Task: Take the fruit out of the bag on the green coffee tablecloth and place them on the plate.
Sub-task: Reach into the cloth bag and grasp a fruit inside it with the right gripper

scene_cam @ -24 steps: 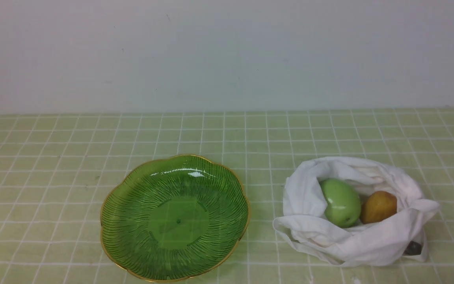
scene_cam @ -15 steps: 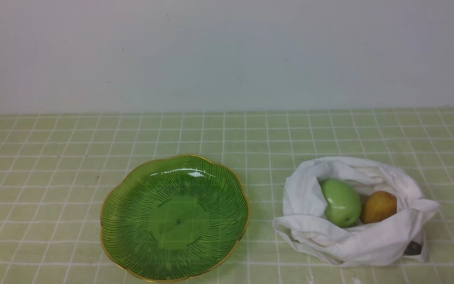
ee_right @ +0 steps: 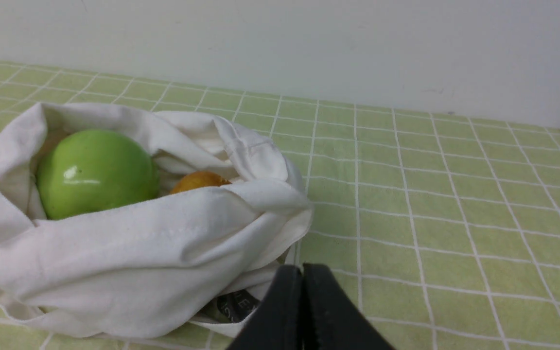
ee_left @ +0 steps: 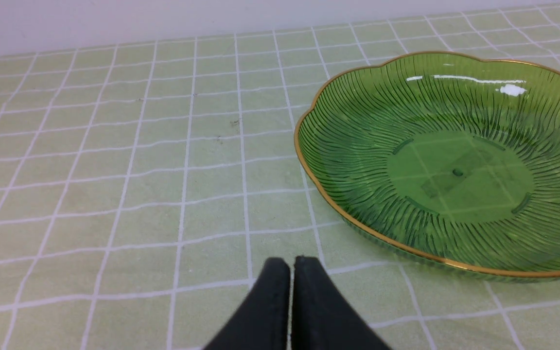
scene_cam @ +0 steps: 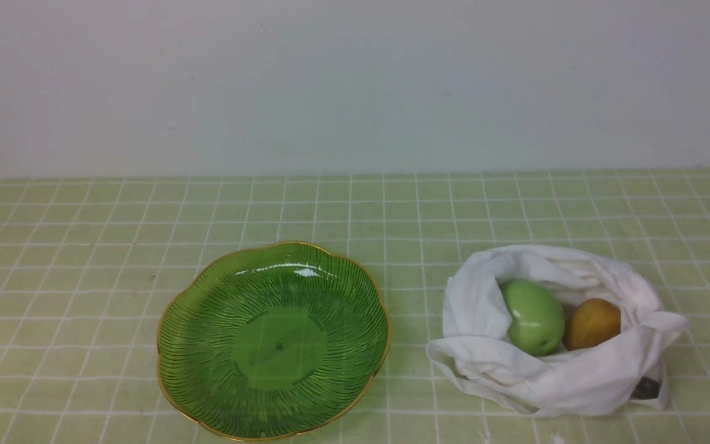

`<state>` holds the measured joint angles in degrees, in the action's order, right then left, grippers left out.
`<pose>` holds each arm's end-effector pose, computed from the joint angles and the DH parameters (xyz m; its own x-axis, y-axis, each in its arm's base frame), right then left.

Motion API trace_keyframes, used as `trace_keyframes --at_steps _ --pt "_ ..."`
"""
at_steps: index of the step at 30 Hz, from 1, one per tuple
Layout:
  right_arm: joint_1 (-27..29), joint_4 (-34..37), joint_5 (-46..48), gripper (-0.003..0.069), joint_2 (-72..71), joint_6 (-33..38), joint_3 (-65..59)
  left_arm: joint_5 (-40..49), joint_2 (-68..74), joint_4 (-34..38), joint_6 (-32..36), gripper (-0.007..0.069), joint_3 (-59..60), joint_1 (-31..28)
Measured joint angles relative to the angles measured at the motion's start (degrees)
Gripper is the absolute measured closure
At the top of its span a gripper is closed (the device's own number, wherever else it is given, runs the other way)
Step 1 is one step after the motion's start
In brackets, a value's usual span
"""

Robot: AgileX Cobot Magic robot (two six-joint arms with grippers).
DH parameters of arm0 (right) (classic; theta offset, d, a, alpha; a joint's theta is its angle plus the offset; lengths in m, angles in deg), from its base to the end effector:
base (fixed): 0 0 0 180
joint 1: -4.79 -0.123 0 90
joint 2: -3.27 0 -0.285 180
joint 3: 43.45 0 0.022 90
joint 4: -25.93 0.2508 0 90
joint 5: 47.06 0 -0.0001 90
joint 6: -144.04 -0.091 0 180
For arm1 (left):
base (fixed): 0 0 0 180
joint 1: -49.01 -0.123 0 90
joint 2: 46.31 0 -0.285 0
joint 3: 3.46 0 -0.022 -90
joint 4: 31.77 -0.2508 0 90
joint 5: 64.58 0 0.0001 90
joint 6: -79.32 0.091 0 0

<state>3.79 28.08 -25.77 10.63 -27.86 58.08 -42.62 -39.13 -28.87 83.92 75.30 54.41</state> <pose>0.0528 0.0022 0.1728 -0.2892 -0.1113 -0.9508 -0.0615 0.9933 -0.0975 0.0520 -0.0067 0.1703 -0.3017 0.0620 -0.9514 0.1221 0.9922 0.0259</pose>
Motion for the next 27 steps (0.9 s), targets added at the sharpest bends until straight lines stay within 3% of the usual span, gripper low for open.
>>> trace_keyframes --at_steps 4,9,12,20,24,27 --pt "0.0 4.95 -6.77 0.0669 0.0 -3.2 -0.43 0.0 0.0 0.0 0.0 0.0632 0.0 0.0" --pt "0.0 21.38 -20.62 0.0669 0.0 -12.06 -0.43 0.0 0.0 0.0 0.0 0.0632 0.0 0.0" --pt "0.0 26.57 -24.05 0.0669 0.0 -13.48 -0.43 0.0 0.0 0.0 0.0 0.0632 0.0 0.0" --pt "0.0 31.65 -27.6 0.0669 0.0 -15.45 -0.15 0.0 0.0 0.0 0.0 0.0632 0.0 0.0" --pt "-0.52 30.65 -21.29 0.0669 0.0 -16.1 5.61 0.0 0.0 0.0 0.0 0.0632 0.0 0.0" --pt "-1.54 24.65 -6.48 0.0669 6.18 -12.46 20.08 0.0 0.0 0.0 0.0 0.0632 0.0 0.0"
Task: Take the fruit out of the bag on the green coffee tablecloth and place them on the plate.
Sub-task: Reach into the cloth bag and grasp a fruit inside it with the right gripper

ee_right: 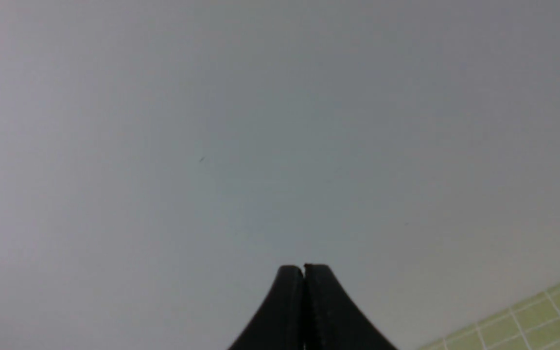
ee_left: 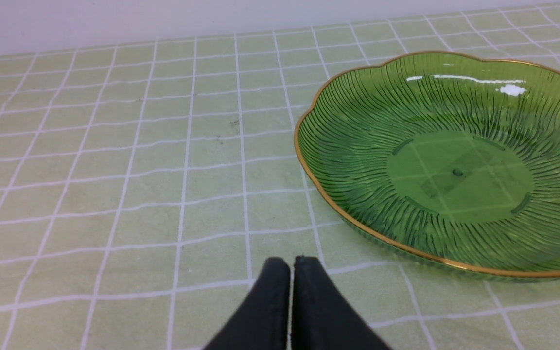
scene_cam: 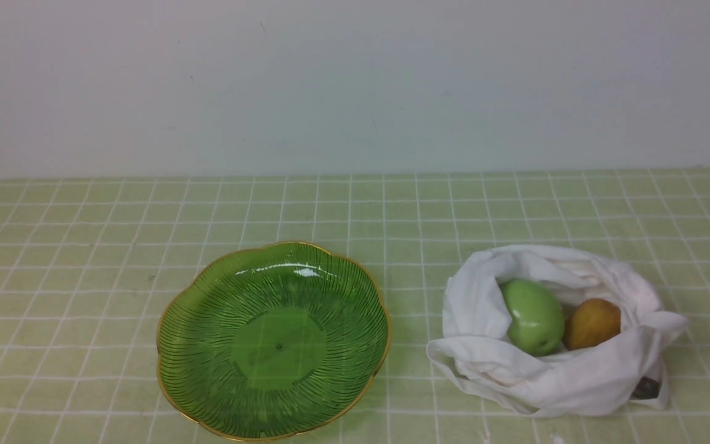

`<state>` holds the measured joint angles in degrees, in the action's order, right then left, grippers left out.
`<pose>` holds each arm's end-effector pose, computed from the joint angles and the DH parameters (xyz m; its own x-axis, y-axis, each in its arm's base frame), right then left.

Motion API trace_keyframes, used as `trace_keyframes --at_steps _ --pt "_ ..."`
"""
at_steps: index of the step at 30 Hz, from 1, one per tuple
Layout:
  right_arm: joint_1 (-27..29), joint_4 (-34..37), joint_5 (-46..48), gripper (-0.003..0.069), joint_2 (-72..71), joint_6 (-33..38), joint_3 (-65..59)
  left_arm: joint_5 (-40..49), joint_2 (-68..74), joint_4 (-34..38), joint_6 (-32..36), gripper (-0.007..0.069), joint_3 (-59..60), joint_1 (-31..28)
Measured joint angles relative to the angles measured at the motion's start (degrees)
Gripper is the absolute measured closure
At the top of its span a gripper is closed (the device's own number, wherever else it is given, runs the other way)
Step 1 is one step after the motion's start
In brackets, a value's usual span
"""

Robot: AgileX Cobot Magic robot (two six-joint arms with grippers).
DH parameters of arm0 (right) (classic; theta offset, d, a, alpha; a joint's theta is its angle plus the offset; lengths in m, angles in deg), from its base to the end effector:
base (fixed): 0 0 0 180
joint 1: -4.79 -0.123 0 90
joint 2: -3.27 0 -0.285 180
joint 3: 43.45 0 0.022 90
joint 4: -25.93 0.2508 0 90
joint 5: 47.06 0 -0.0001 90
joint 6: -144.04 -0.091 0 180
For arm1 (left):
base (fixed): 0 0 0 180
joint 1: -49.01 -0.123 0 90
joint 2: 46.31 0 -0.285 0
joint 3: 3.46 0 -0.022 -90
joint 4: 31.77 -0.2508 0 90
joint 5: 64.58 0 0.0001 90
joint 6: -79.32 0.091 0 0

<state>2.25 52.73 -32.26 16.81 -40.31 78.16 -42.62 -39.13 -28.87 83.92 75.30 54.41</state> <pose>0.0441 0.0125 0.2959 -0.0081 0.5025 -0.8645 -0.1792 0.8498 0.4956 0.0520 -0.0067 0.1703 -0.3017 0.0620 -0.9514 0.1221 0.9922 0.0259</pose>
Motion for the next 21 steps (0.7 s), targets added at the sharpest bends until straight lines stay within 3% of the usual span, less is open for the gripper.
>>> trace_keyframes --at_steps 7,9,15,21 --pt "-0.14 -4.55 28.62 0.0669 23.59 9.92 18.65 0.0 0.0 0.0 0.0 0.0632 0.0 0.0" --pt "-0.16 -5.02 36.32 0.0669 36.54 14.84 24.34 0.0 0.0 0.0 0.0 0.0632 0.0 0.0" --pt "-2.89 -5.07 38.02 0.0668 56.49 21.0 31.36 0.0 0.0 0.0 0.0 0.0632 0.0 0.0" --pt "-8.01 -5.5 34.45 0.0656 69.32 19.88 36.13 0.0 0.0 0.0 0.0 0.0632 0.0 0.0"
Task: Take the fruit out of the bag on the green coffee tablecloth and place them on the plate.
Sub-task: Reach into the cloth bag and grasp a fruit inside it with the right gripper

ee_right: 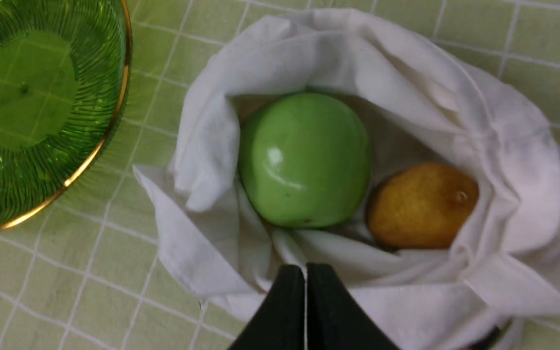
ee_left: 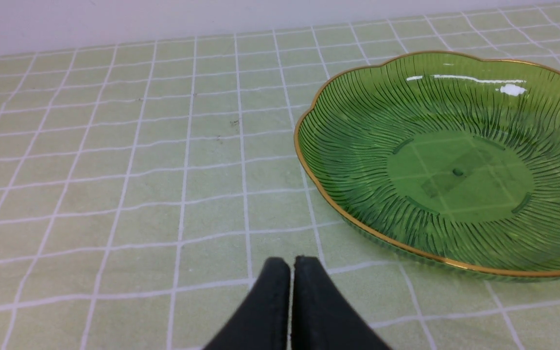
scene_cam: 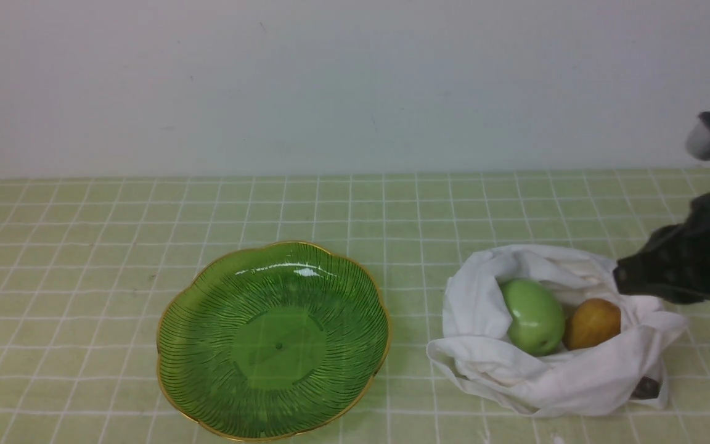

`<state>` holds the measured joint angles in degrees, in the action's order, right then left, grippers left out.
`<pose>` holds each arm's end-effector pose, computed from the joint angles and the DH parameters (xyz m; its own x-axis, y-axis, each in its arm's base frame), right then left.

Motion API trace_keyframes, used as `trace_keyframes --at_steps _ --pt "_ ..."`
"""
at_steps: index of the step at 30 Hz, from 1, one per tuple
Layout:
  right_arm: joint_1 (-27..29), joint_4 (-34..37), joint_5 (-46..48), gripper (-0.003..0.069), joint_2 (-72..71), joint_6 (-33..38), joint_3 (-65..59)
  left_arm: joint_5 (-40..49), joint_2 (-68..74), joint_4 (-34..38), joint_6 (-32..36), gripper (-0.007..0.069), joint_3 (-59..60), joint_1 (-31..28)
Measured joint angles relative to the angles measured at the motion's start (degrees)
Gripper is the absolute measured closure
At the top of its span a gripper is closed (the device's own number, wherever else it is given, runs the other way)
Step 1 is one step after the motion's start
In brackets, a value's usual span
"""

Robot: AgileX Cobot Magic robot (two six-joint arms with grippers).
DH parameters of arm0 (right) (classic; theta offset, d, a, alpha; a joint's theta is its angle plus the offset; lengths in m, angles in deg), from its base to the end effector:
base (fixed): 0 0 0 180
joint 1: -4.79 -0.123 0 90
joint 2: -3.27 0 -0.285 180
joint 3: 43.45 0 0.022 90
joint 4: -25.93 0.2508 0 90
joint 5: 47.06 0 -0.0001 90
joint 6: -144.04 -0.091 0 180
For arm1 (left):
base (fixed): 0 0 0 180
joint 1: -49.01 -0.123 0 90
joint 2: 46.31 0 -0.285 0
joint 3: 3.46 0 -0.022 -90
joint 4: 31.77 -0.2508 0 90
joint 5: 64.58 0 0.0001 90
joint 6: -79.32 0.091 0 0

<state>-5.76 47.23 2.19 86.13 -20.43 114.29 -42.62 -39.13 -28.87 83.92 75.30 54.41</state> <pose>0.2441 0.0710 0.2841 -0.8641 -0.1823 -0.4692 -0.3205 0.9180 0.2336 0.0520 -0.0067 0.1703 -0.3017 0.0620 -0.9514 0.1221 0.9922 0.0259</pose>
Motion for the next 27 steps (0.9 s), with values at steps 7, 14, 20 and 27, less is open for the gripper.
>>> trace_keyframes --at_steps 7,14,20,27 --pt "-3.3 -1.7 -5.18 0.0514 10.16 -4.06 3.53 0.0 0.0 0.0 0.0 0.0632 0.0 0.0" --pt "-3.98 -2.79 -10.95 0.0227 15.84 -4.31 4.07 0.0 0.0 0.0 0.0 0.0632 0.0 0.0" --pt "-4.03 -2.48 -11.65 0.0041 20.06 -4.31 4.07 0.0 0.0 0.0 0.0 0.0632 0.0 0.0" --pt "-4.03 -0.42 -12.62 0.002 22.53 -4.33 4.18 0.0 0.0 0.0 0.0 0.0632 0.0 0.0"
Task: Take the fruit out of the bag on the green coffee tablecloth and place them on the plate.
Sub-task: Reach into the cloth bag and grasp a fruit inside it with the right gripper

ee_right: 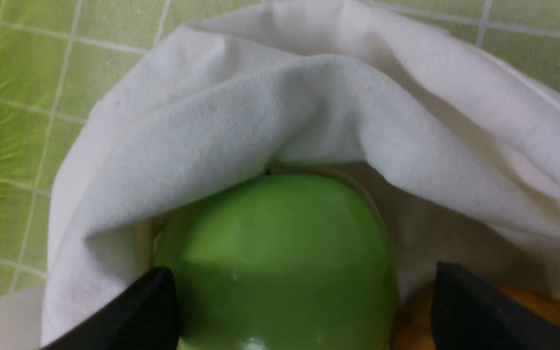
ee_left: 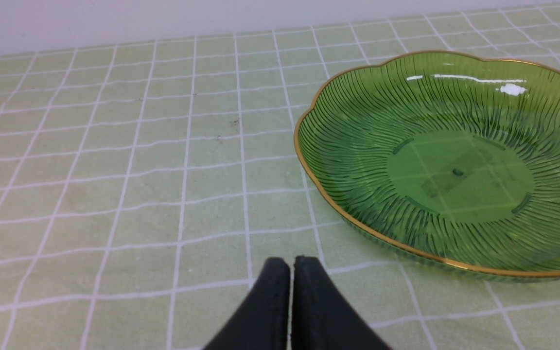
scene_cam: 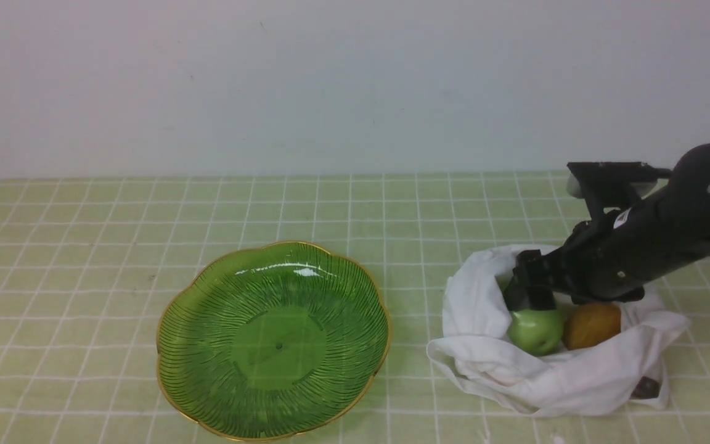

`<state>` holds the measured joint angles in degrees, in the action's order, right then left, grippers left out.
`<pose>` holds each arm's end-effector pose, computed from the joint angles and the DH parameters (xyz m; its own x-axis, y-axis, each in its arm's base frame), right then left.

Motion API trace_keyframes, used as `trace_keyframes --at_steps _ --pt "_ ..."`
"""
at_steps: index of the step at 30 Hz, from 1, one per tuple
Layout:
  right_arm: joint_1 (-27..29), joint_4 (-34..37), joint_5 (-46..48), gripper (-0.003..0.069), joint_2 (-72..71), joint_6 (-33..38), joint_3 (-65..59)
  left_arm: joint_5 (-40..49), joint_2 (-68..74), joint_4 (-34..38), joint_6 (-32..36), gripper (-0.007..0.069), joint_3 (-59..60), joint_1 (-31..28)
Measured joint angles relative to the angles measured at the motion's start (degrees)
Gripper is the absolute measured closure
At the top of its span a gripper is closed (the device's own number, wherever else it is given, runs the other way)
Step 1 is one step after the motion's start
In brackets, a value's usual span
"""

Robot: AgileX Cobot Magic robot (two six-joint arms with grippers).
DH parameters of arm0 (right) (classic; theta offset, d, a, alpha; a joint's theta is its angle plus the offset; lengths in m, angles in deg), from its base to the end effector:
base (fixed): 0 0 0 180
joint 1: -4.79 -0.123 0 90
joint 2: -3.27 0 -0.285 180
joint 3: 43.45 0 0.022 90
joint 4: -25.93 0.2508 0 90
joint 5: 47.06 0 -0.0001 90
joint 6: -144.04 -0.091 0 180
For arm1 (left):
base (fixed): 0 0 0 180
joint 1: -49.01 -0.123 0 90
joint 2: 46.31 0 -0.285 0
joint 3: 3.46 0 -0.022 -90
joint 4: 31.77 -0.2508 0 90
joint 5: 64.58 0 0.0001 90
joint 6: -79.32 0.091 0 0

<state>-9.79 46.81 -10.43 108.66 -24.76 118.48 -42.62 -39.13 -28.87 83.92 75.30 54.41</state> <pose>0.3144 0.1018 0.1952 -0.9269 -0.1387 -0.3487 -0.2294 0.9448 0.2341 0.0520 -0.0067 0.1703 -0.3017 0.0620 -0.9514 0.1221 0.9922 0.0259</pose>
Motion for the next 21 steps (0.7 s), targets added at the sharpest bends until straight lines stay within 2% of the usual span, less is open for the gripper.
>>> trace_keyframes --at_steps 14,21 --pt "-0.31 1.86 -0.38 0.002 0.42 1.86 0.27 0.0 0.0 0.0 0.0 0.0632 0.0 0.0" --pt "-3.18 1.77 -2.03 0.002 0.42 3.82 0.27 0.0 0.0 0.0 0.0 0.0632 0.0 0.0"
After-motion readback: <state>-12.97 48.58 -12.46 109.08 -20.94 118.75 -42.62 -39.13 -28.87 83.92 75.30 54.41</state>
